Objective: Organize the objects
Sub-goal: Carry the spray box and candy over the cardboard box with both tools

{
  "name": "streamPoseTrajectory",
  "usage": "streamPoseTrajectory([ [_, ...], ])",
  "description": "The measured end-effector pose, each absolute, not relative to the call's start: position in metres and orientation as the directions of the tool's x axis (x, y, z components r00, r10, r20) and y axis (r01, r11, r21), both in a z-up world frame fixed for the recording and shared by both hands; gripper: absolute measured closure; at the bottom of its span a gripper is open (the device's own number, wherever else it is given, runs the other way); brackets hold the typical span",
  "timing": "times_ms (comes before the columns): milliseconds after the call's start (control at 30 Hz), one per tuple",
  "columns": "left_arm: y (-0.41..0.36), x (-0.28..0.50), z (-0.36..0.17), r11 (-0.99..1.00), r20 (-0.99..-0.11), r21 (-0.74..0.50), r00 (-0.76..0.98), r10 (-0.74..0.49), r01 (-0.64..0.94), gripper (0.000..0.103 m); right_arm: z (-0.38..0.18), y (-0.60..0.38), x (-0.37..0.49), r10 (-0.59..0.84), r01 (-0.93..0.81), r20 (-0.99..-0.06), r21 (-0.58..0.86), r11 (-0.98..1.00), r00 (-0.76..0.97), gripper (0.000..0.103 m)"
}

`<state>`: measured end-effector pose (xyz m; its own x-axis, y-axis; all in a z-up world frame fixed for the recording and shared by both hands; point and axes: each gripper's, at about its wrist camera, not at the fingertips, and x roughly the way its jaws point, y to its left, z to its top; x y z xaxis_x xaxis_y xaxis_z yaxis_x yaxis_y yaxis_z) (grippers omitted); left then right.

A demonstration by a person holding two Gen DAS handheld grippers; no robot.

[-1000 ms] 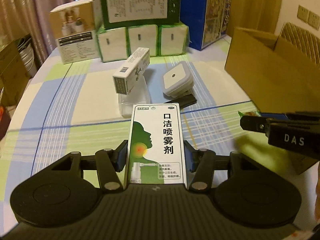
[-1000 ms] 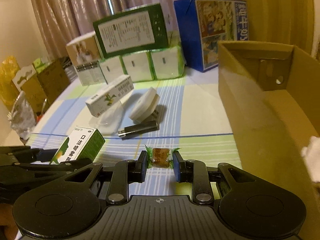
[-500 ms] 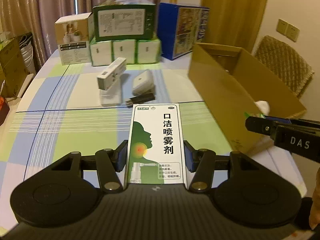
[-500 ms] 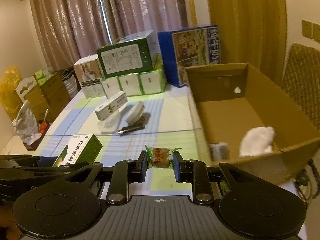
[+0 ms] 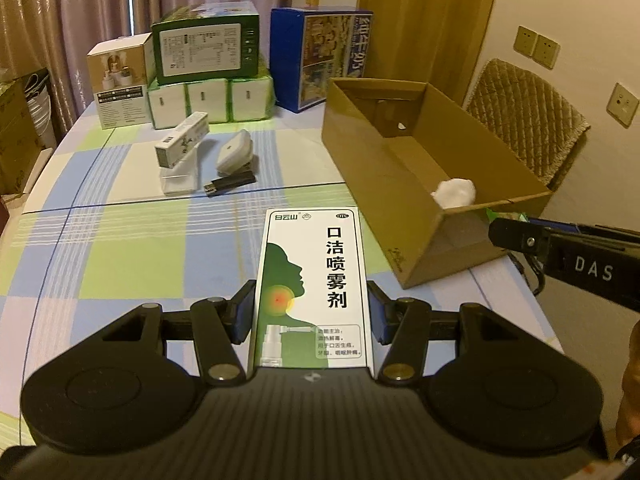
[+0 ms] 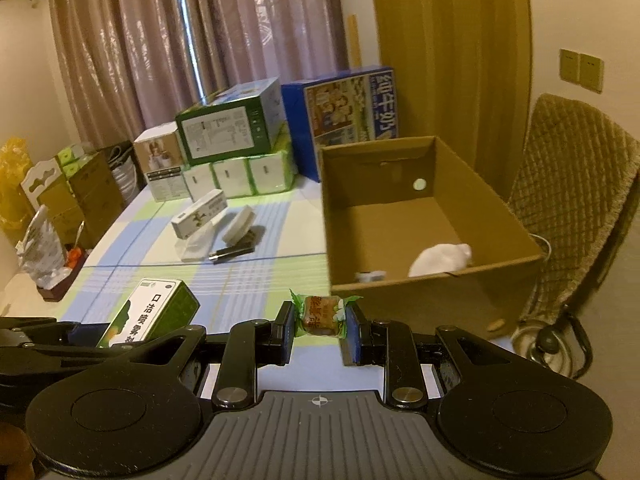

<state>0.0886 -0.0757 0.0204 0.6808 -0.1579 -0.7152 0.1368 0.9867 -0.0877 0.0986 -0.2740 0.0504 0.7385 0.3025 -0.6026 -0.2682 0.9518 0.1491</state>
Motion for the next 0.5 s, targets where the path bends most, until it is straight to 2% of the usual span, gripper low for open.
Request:
streamPoseTrajectory([
  [500, -0.102, 0.083, 0.03, 0.979, -0.711, -0.088, 0.677, -0.191, 0.184, 0.053, 0.057, -0.306, 0.089, 0.263, -0.213, -0.596, 0.154, 0.965, 0.759, 0.079],
])
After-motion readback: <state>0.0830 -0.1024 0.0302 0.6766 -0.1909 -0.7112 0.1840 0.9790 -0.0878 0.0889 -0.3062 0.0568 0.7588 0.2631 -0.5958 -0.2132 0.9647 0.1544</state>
